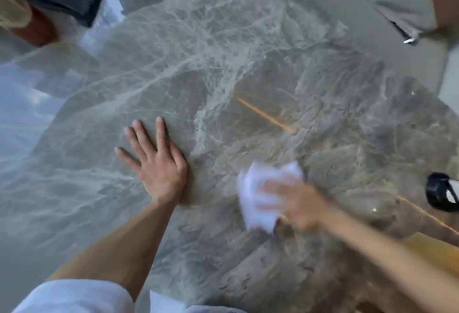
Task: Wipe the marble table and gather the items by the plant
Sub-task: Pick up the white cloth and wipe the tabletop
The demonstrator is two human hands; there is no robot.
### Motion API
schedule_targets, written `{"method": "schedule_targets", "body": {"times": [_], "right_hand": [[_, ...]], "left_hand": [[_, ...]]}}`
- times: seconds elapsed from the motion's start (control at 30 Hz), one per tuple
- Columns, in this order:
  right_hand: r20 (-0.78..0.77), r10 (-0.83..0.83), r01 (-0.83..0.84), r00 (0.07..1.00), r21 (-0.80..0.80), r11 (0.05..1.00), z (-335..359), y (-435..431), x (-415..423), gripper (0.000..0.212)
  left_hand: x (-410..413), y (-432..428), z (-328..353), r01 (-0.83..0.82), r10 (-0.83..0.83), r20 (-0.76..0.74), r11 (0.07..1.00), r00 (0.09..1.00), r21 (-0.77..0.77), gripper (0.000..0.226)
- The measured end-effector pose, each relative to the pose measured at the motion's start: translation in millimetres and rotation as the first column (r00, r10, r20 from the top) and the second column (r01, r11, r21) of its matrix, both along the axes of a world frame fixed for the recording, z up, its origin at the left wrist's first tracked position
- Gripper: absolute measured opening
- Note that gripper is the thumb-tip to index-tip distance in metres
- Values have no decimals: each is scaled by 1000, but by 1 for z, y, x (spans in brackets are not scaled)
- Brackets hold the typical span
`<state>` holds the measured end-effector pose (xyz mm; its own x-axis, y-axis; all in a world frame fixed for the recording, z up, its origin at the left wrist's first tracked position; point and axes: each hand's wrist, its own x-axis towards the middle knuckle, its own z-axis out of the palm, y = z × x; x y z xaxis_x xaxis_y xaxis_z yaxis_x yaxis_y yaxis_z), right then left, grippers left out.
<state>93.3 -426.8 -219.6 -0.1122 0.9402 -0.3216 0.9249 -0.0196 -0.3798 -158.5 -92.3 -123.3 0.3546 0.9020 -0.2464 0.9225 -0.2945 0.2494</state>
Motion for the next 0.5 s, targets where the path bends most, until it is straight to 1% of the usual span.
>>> {"method": "schedule_targets", "body": {"times": [0.03, 0.07, 0.1, 0.13, 0.17, 0.2, 0.23, 0.27, 0.3, 0.33, 0.37, 0.4, 0.43, 0.47, 0.5], "right_hand": [[-12, -152, 152, 988, 57, 987, 64, 70, 4, 52], [79, -346, 326, 935, 198, 924, 92, 111, 30, 52], [127, -614, 572, 779, 257, 779, 97, 149, 59, 55], [131, -761, 708, 636, 292, 643, 98, 178, 84, 57], [169, -880, 829, 444, 296, 475, 103, 203, 93, 54], [153, -902, 857, 403, 283, 430, 95, 216, 83, 51], [140, -872, 832, 469, 262, 490, 86, 217, 62, 50], [154, -809, 748, 567, 315, 584, 84, 218, 35, 49], [146, -711, 634, 688, 357, 686, 85, 209, 4, 47], [137, -614, 523, 777, 402, 752, 81, 196, -30, 45], [97, -568, 486, 818, 412, 770, 79, 184, -69, 43], [45, -547, 491, 836, 383, 782, 80, 173, -112, 43], [-8, -536, 506, 844, 344, 791, 82, 163, -154, 44], [-42, -542, 526, 839, 316, 790, 87, 156, -191, 45], [-54, -543, 532, 838, 302, 791, 90, 149, -220, 47]], "left_hand": [[-1, 1, -1, 2, -2, -3, 1000, 1000, 1, 68], [-2, 1, -2, 1, -1, -6, 1000, 1000, 2, 68], [-2, 1, -3, 0, 0, -9, 1000, 1000, 7, 68], [-1, 0, -4, 3, -3, -10, 1000, 1000, 12, 67], [-1, 1, -4, 4, -4, -6, 1000, 1000, 17, 67], [-1, 2, -3, 4, -4, 1, 1000, 1000, 22, 67], [-2, 2, -4, 3, -3, 7, 1000, 1000, 27, 67], [-4, 1, -3, 4, -4, 9, 1000, 1000, 27, 67], [-4, 0, -2, 6, -7, 17, 1000, 1000, 25, 66], [-2, -1, 0, 7, -8, 30, 1000, 1000, 24, 65], [0, 0, 1, 3, -4, 52, 1000, 999, 13, 64], [-1, 2, 4, -3, 4, 90, 1000, 996, -13, 63], [-6, 4, 8, -9, 16, 161, 999, 987, -41, 63], [-18, 5, 12, 0, 20, 281, 998, 960, -70, 62], [-35, 2, 16, 30, 16, 429, 995, 903, -100, 60]]}}
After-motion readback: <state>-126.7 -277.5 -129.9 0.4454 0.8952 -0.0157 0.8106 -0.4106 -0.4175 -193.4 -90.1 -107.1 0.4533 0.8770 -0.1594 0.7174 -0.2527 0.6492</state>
